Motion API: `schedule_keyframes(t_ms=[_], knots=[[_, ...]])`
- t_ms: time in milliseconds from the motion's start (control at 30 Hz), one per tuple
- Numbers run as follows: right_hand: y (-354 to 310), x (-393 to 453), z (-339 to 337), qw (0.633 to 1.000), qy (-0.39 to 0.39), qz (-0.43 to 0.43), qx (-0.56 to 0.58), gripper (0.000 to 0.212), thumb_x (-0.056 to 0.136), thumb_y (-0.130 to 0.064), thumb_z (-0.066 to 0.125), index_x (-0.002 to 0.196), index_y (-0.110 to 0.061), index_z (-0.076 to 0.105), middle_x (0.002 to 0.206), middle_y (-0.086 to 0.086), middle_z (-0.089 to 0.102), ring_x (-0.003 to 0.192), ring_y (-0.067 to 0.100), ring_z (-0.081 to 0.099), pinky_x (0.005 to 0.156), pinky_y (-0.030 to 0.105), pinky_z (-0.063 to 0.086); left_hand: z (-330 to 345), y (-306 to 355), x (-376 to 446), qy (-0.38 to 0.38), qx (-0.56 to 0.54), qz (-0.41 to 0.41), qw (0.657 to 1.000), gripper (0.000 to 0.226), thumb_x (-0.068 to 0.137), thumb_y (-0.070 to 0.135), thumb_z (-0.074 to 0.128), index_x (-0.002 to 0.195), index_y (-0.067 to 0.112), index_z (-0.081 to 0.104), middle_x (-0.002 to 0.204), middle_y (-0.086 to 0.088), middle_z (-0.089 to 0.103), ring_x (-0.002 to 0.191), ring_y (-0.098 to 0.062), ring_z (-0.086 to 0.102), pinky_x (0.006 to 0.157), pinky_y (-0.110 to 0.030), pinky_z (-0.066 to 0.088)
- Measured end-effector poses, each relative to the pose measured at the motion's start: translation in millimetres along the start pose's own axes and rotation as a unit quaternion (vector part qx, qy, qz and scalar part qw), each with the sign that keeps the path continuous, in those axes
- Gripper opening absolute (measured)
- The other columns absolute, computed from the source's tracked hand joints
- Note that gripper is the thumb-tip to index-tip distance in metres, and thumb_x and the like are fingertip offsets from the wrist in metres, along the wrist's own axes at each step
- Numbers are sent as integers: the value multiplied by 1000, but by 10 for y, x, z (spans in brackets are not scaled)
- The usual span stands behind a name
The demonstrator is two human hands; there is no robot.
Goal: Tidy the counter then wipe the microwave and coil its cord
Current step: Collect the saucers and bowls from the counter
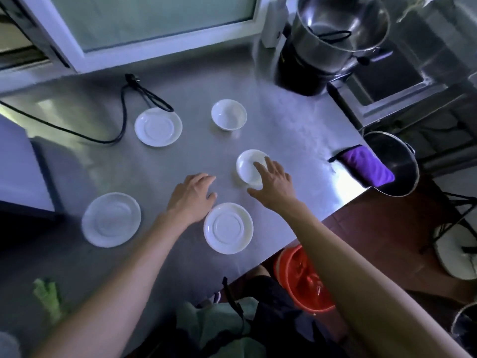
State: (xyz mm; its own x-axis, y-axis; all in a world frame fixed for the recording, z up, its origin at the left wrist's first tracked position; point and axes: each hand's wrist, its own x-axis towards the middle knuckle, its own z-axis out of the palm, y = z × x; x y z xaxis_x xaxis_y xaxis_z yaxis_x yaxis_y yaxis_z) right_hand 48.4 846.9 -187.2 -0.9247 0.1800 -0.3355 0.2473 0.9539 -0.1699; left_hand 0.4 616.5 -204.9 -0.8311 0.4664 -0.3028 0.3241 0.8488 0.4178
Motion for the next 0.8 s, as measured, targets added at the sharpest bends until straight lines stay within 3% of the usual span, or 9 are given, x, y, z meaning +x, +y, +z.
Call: schedule_keyframes(t_ms=[300, 400, 600, 800], knots=[[97, 752, 155, 995, -70, -69, -27, 106, 74, -69, 68, 155, -36, 9, 166, 1, -3, 152, 32, -2, 116, 55, 15, 11, 202, 319, -8, -1, -67, 998, 50, 98, 36, 53, 145, 21, 45, 152, 4, 42, 138, -20, 37, 107, -42, 39], [151, 891, 206, 991, -82, -97, -35, 106, 70, -66, 72, 153, -36, 12, 165, 3, 4, 150, 33, 5, 113, 53, 20, -24, 280, 482, -1, 1, -84, 996, 50, 98, 36, 53, 145, 21, 45, 152, 3, 42, 138, -21, 38, 107, -43, 40], [440, 1191, 64, 994, -29, -108, 17, 100, 66, -55, 76, 149, -33, 24, 155, 5, 24, 138, 34, 24, 102, 50, 34, -125, 429, 913, 11, 3, -108, 994, 51, 99, 35, 52, 147, 21, 42, 153, 4, 40, 139, -20, 36, 107, -45, 40], [759, 1674, -204, 996, 13, -82, 45, 98, 67, -55, 73, 150, -32, 26, 154, 5, 26, 136, 33, 25, 103, 50, 34, -251, 596, 1460, 38, 37, -97, 994, 55, 97, 35, 53, 148, 21, 40, 154, 2, 37, 140, -23, 31, 99, -49, 45]])
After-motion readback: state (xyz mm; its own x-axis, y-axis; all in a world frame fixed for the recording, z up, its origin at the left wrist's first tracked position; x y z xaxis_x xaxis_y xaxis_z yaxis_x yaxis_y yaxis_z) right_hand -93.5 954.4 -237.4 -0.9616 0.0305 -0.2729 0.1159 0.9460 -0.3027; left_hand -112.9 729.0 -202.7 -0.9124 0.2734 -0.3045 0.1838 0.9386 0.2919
